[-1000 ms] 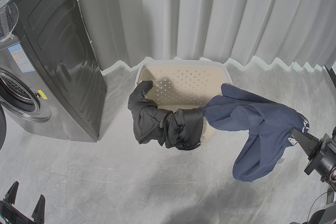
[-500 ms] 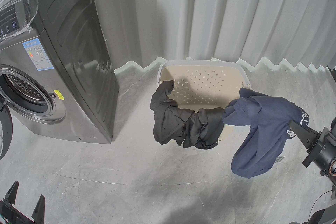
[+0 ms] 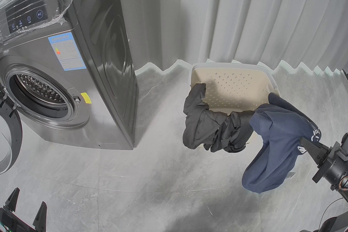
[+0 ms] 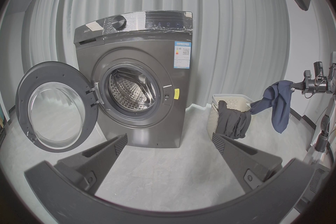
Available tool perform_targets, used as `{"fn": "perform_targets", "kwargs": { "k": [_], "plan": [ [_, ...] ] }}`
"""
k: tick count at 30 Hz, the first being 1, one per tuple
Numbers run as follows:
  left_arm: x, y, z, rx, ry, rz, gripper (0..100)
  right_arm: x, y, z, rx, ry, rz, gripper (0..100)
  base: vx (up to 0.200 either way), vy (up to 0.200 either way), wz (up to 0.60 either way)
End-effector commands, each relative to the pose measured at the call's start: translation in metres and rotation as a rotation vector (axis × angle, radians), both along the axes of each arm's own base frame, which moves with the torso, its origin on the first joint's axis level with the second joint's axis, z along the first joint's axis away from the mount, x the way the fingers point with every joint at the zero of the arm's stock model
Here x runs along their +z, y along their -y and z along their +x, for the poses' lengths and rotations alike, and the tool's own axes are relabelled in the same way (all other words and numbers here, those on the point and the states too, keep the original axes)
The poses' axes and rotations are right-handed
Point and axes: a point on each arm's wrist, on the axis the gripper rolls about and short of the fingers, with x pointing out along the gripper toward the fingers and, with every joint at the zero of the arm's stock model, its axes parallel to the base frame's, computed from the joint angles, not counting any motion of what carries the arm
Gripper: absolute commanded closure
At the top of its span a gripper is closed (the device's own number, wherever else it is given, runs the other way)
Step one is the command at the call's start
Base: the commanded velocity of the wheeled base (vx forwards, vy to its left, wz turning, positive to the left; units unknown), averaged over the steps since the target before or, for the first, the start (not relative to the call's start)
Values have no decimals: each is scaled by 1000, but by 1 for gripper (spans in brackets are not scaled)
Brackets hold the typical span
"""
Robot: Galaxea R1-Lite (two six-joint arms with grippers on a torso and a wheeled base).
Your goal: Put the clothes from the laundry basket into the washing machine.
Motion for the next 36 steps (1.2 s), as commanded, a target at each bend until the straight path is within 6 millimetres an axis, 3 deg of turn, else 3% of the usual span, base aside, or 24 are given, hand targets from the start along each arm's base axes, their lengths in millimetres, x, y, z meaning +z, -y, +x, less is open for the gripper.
{"fn": "perform_targets", "kwargs": {
  "k": [1,8,14,29,36],
  "plan": [
    [-5,0,0,0,-4,-1,0,2,2,-4,3,21,10,100,0,200,0],
    [-5,0,0,0,-4,-1,0,4,3,-6,4,38,18,100,0,200,0],
    [-5,0,0,1,-4,-1,0,6,3,-5,1,47,24,100,0,0,0],
    [-5,0,0,1,-2,-2,0,3,2,-4,3,26,18,100,-200,0,0],
    [-5,0,0,0,-2,-1,0,3,2,-4,4,21,17,100,0,29,0]
  ]
}}
